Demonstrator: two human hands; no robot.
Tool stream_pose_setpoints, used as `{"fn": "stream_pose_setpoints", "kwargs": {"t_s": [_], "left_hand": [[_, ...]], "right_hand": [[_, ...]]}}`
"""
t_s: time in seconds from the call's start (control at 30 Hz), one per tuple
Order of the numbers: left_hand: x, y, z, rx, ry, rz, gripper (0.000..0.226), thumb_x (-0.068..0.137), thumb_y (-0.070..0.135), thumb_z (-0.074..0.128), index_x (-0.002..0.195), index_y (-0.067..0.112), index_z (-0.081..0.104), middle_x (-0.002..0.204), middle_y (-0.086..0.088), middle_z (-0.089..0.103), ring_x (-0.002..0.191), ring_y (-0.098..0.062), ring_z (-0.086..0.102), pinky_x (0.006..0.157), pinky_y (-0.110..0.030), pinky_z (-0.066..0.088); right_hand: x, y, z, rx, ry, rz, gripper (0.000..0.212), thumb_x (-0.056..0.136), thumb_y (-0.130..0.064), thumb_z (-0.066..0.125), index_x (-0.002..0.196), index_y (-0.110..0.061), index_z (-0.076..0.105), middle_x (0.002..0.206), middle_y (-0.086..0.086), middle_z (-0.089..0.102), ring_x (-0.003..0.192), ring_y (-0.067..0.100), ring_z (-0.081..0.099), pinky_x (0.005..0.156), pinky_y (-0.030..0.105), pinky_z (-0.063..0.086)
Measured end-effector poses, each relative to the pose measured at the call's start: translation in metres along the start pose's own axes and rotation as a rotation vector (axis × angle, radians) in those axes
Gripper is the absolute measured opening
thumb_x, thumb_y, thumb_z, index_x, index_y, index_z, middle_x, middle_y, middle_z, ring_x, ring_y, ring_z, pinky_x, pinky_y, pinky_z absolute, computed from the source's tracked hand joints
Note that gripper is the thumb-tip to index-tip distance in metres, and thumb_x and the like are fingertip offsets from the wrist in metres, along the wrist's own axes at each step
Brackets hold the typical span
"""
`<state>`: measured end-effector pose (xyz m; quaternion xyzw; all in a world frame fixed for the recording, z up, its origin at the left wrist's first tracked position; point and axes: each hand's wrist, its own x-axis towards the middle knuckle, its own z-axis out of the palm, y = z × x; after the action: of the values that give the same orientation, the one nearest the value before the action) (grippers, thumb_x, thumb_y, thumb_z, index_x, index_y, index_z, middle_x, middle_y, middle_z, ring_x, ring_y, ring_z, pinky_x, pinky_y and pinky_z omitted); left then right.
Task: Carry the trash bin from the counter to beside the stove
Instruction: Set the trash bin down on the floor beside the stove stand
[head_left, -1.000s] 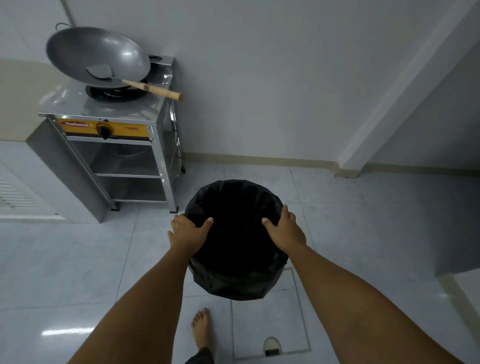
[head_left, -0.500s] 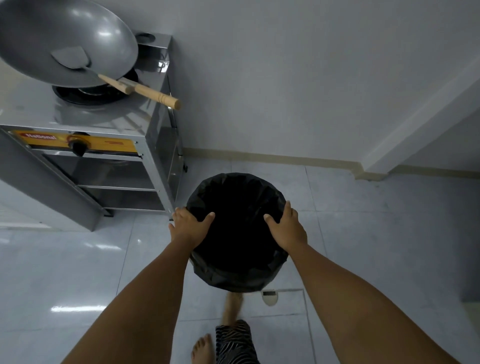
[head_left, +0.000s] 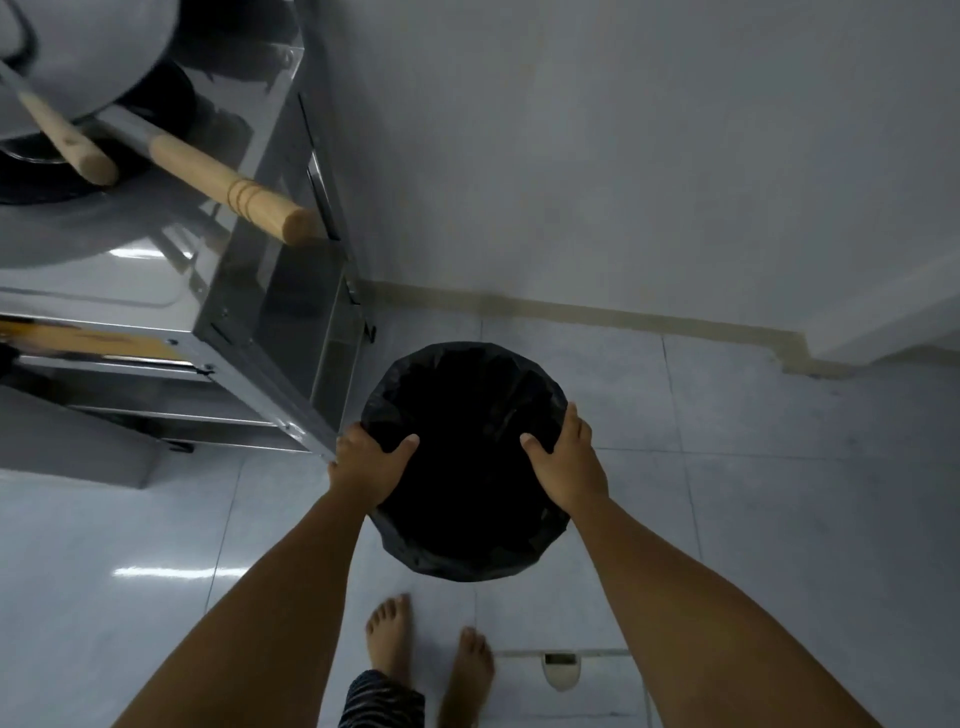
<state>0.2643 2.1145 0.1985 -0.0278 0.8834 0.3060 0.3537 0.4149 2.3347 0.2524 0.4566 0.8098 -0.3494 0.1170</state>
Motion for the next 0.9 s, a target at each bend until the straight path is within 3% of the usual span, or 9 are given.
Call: {"fn": "stream_pose_setpoints", "kwargs": {"t_s": [0.43, 0.7, 0.9], "left_hand": [[0.197, -0.050, 0.084, 0.013, -0.010, -0.024, 0.122, 0.049, 0.086, 0.052, 0.141, 0.007, 0.037, 0.139, -0.019, 0.053, 0.128, -0.040, 0.052, 0.105, -0.055, 0.046], [0.240, -0.072, 0.115, 0.067, 0.000, -0.028, 0.097, 0.078, 0.065, 0.061, 0.148, 0.007, 0.027, 0.147, -0.021, 0.041, 0.135, -0.044, 0.042, 0.113, -0.057, 0.036], [0.253, -0.088, 0.129, 0.091, -0.004, -0.017, 0.091, 0.083, 0.060, 0.060, 0.148, 0.008, 0.024, 0.149, -0.020, 0.039, 0.137, -0.044, 0.040, 0.114, -0.056, 0.034]], "right_hand": [[0.182, 0.044, 0.152, 0.037, -0.008, 0.008, 0.089, 0.091, -0.059, 0.049, 0.156, -0.024, 0.001, 0.162, 0.006, 0.017, 0.137, 0.033, 0.041, 0.106, 0.051, 0.041], [0.226, 0.072, 0.207, 0.034, 0.009, -0.018, 0.088, 0.092, -0.056, 0.052, 0.157, -0.022, 0.003, 0.160, 0.007, 0.019, 0.136, 0.033, 0.042, 0.105, 0.050, 0.042], [0.238, 0.088, 0.228, 0.022, 0.030, -0.036, 0.087, 0.092, -0.054, 0.052, 0.157, -0.022, 0.004, 0.159, 0.008, 0.022, 0.136, 0.034, 0.043, 0.104, 0.050, 0.043]]}}
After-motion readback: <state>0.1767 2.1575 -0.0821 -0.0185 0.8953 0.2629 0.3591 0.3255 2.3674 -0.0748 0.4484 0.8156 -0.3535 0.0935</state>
